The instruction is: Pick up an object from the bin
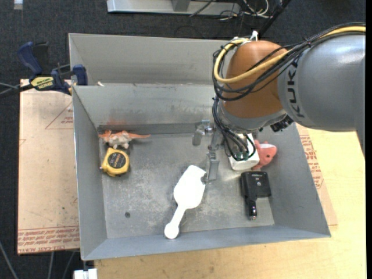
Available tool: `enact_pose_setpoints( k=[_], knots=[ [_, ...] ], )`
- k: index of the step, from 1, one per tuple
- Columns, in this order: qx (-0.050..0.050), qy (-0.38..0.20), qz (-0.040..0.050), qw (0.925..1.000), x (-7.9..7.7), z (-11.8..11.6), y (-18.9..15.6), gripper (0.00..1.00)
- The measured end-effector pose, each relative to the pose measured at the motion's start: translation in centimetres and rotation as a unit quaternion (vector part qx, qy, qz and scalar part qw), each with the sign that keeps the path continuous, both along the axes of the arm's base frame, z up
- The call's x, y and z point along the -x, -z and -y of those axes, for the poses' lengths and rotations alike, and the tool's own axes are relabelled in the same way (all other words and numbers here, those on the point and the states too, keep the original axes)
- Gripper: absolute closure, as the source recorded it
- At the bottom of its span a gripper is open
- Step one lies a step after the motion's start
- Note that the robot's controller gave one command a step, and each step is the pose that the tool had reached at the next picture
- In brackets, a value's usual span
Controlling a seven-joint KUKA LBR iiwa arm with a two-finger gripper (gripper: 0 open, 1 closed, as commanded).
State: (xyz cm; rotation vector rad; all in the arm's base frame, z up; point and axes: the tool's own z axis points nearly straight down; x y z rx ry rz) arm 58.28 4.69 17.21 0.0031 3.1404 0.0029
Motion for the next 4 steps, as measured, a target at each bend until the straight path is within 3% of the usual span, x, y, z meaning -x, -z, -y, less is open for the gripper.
enact_pose_setpoints(
  k=[1, 2, 3, 4],
  knots=[
    [0.0, 0.0, 0.0, 1.0, 0.0, 0.0, 0.0, 0.0],
    [-0.001, 0.019, 0.0044, 0.9998, 2.8, 0.5, 3.3, 0.0],
    [0.0, -0.002, 0.0002, 1.0, 4.0, 0.2, 7.3, 0.0],
    [-0.003, 0.191, 0.0059, 0.9816, 6.4, 0.6, 10.1, 1.0]
  ],
)
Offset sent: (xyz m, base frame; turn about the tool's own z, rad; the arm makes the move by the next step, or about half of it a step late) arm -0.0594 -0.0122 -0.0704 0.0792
